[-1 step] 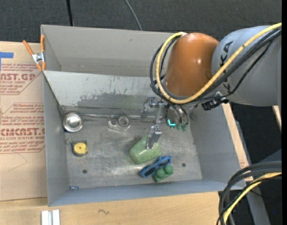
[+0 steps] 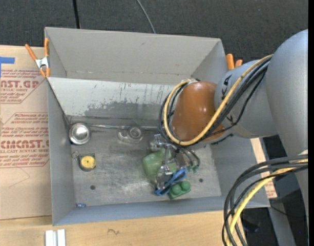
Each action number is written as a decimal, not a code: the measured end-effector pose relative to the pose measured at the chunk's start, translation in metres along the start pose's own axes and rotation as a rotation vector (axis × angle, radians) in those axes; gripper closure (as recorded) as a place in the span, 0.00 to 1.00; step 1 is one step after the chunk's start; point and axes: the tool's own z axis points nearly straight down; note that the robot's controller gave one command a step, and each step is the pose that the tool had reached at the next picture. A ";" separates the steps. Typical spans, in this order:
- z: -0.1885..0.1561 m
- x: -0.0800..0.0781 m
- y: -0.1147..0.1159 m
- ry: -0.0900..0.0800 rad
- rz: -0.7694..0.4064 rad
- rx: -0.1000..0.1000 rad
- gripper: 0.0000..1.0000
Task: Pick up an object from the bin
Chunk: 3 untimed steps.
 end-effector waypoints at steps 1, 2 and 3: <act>-0.028 -0.005 -0.014 0.011 -0.003 0.004 0.00; -0.033 -0.019 -0.017 0.013 0.006 0.003 0.00; 0.000 -0.023 -0.010 0.017 -0.035 0.004 0.00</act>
Offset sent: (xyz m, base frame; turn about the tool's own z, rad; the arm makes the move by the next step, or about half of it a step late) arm 0.0054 -0.0132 0.0265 -0.0040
